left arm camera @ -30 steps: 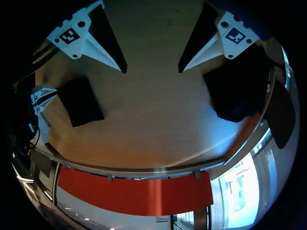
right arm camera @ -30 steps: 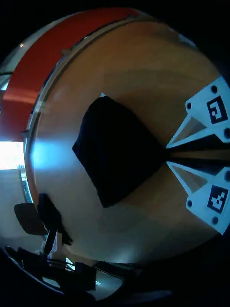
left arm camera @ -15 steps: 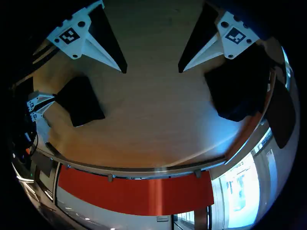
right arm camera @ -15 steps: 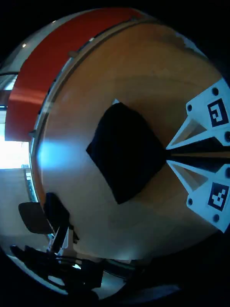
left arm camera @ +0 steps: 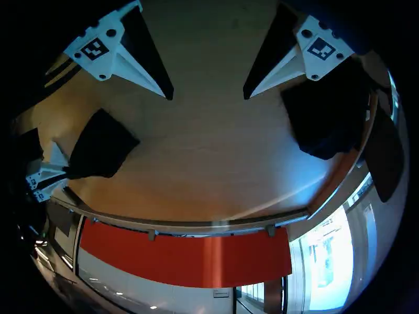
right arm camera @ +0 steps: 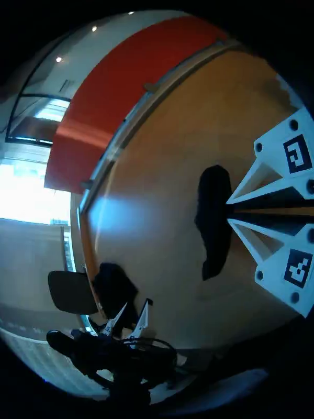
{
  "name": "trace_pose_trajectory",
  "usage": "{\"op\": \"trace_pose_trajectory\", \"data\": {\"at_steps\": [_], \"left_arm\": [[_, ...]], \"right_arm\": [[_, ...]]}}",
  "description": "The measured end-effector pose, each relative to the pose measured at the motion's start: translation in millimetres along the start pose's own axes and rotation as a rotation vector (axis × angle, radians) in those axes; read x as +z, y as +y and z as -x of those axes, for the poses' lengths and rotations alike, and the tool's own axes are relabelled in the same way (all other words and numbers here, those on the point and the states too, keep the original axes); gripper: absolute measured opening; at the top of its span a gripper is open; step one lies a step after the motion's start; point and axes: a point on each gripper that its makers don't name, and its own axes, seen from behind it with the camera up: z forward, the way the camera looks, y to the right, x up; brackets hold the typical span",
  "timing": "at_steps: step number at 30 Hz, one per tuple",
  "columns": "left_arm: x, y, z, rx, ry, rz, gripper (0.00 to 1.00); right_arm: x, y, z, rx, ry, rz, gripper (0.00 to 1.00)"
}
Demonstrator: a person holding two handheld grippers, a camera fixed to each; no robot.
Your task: Fold towel
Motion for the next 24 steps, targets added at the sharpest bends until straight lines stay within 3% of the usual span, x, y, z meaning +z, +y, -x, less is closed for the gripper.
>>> {"op": "trace_pose_trajectory", "data": {"at_steps": [9, 18, 24], "left_arm": [[-1.4, 5.3, -8.0, 0.0, 0.017, 0.007, 0.99], [-4.1, 11.5, -12.5, 0.005, 0.026, 0.017, 0.99], [-3.7, 15.9, -16.4, 0.015, 0.031, 0.022, 0.99]], "right_arm": [[-18.8, 14.2, -31.2, -0.015, 0.055, 0.03, 0.06], [-33.2, 29.1, -26.0, 0.009, 0.057, 0.062, 0.06], [-49.6, 51.9, -23.3, 0.029, 0.062, 0.104, 0.06]]}}
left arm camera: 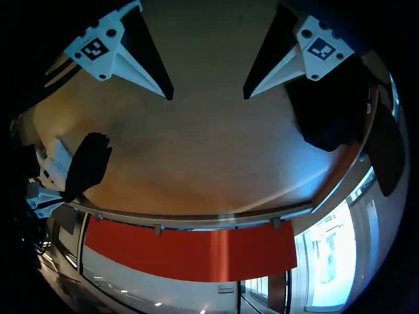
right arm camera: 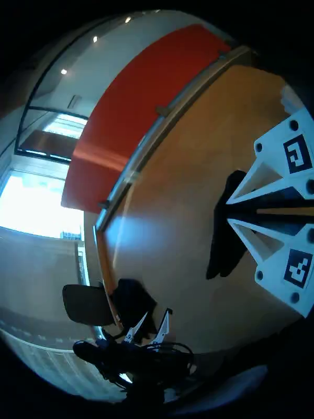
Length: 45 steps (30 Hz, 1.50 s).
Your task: Fold towel
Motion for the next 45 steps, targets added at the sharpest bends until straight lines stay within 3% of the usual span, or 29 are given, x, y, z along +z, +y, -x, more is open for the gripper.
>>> {"op": "trace_pose_trajectory", "data": {"at_steps": [29, 45], "left_arm": [[4.2, 13.0, -12.9, 0.032, 0.0, 0.01, 0.99], [8.9, 22.8, -15.1, 0.041, -0.009, 0.011, 0.99]], "right_arm": [[-94.3, 173.8, 38.2, 0.119, -0.027, 0.247, 0.05], [-129.2, 251.7, 51.3, 0.14, -0.055, 0.352, 0.05]]}}
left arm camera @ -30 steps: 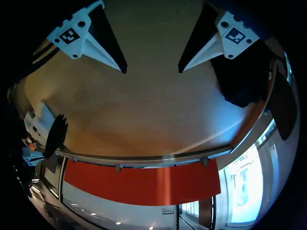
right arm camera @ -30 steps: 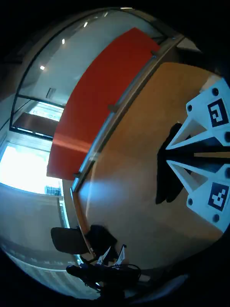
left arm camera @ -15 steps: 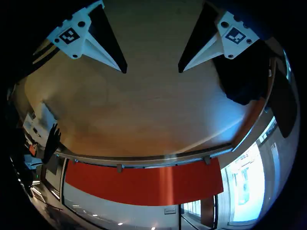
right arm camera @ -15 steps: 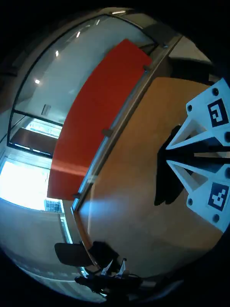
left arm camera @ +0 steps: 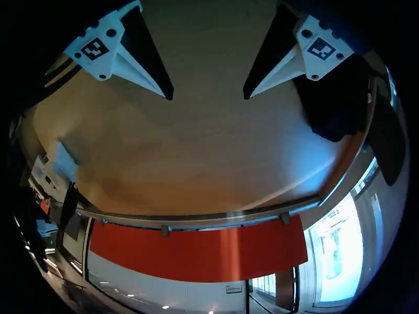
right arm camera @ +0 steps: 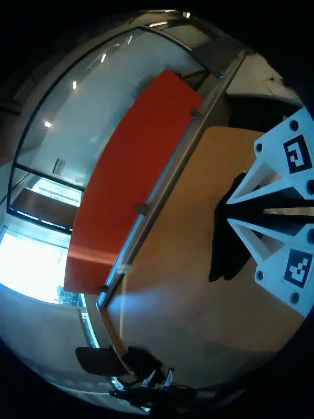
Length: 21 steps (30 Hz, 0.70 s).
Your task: Fold towel
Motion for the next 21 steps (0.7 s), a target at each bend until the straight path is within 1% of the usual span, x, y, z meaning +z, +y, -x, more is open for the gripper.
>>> {"op": "trace_pose_trajectory", "data": {"at_steps": [12, 15, 21], "left_arm": [[2.1, 5.1, -1.9, 0.003, -0.003, -0.001, 0.99], [2.6, 6.4, -1.5, 0.004, -0.005, 0.001, 0.99], [3.3, 9.7, -3.1, 0.012, -0.004, 0.004, 0.99]], "right_arm": [[-2.9, 54.2, 0.9, 0.03, -0.014, 0.069, 0.05], [-3.2, 61.7, 3.5, 0.041, -0.018, 0.078, 0.05], [-2.0, 66.4, 8.0, 0.044, -0.024, 0.082, 0.05]]}}
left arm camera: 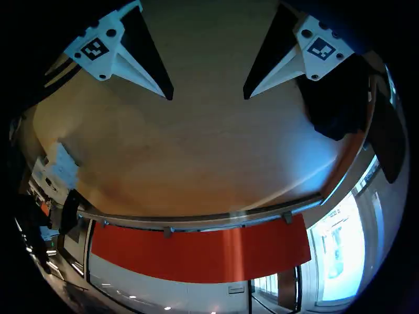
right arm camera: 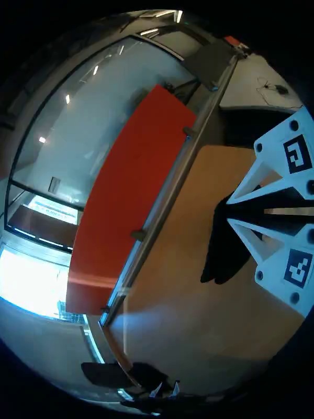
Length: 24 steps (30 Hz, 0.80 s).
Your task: Fold towel
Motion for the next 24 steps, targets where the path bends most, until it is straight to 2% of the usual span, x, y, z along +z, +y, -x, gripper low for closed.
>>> {"op": "trace_pose_trajectory", "data": {"at_steps": [24], "left_arm": [[-3.2, 1.6, -1.6, 0.001, 0.004, -0.004, 0.99]], "right_arm": [[1.5, 14.1, -5.7, -0.003, 0.004, 0.011, 0.05]]}}
